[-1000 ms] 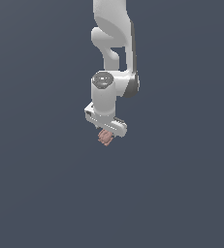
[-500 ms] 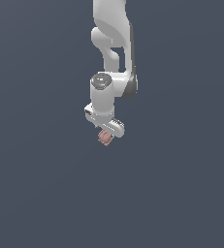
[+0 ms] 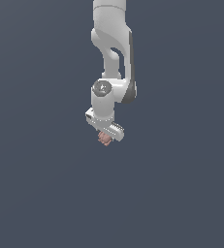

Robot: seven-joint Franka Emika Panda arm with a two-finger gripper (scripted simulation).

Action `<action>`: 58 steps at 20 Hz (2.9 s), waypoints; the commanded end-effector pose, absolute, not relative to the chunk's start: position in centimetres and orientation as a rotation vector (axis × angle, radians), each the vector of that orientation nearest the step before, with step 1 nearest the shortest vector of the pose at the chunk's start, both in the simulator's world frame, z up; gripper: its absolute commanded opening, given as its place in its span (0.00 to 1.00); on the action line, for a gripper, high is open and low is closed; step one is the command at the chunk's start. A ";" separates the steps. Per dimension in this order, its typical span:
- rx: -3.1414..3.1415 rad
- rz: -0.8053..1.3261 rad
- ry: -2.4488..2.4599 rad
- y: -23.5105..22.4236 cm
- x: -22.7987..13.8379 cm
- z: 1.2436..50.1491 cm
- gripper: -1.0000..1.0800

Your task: Pick up the object and move it to a goal position.

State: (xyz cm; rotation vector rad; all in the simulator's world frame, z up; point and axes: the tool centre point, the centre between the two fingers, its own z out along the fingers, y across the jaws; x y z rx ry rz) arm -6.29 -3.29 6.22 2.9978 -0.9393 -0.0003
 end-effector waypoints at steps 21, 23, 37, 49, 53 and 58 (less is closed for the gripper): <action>2.998 0.003 -0.942 -3.2 -6.2 4.4 0.00; 2.998 0.003 -0.942 -3.0 -6.3 4.7 0.00; 2.997 0.002 -0.943 0.6 -7.9 12.8 0.00; 2.994 0.003 -0.943 5.8 -10.0 25.0 0.00; 2.994 0.003 -0.943 7.2 -10.4 28.3 0.00; 2.995 0.002 -0.943 8.6 -10.8 31.4 0.00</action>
